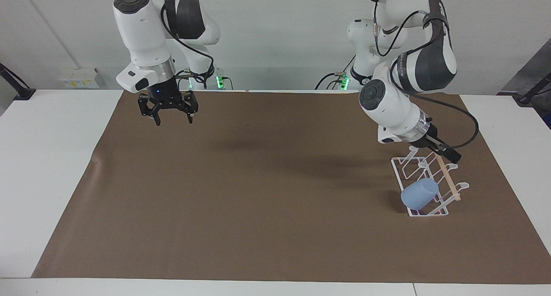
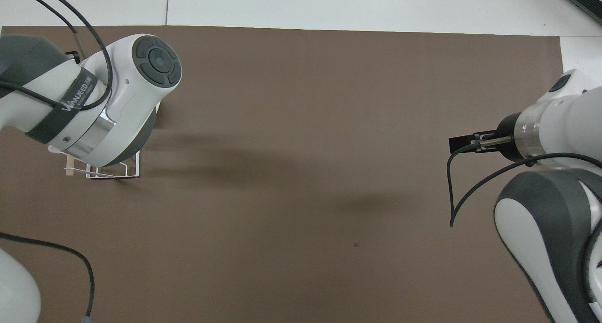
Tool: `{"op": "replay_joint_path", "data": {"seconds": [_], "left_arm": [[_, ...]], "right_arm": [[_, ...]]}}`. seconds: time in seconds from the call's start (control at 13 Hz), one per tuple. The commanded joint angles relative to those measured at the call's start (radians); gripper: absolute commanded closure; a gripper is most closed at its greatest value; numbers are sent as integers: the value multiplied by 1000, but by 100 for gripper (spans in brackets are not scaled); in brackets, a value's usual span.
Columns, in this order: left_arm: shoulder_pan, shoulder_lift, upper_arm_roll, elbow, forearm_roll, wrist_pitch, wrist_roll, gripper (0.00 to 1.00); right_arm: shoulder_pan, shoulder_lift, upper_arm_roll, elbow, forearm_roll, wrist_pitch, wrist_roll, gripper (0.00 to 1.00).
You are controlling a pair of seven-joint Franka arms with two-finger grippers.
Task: Hang cup on cup holder
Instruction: 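Release the cup and draw the left gripper back from the rack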
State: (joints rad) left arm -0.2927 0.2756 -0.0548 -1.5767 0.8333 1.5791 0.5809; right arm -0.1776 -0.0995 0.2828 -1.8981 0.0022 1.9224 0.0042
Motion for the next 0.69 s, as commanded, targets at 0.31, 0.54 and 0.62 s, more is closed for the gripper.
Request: {"op": "replay_joint_path", "data": {"seconds": [0.31, 0.54, 0.62], "left_arm": [[7, -225, 1, -31, -336, -100, -73, 0], [30, -297, 1, -62, -478, -133, -186, 0], [62, -303, 1, -56, -556, -119, -222, 0]], "right_arm": [[-19, -8, 9, -2, 1, -11, -23, 0], [-19, -8, 9, -2, 1, -13, -16, 0], [-19, -8, 9, -2, 2, -13, -16, 0]]}}
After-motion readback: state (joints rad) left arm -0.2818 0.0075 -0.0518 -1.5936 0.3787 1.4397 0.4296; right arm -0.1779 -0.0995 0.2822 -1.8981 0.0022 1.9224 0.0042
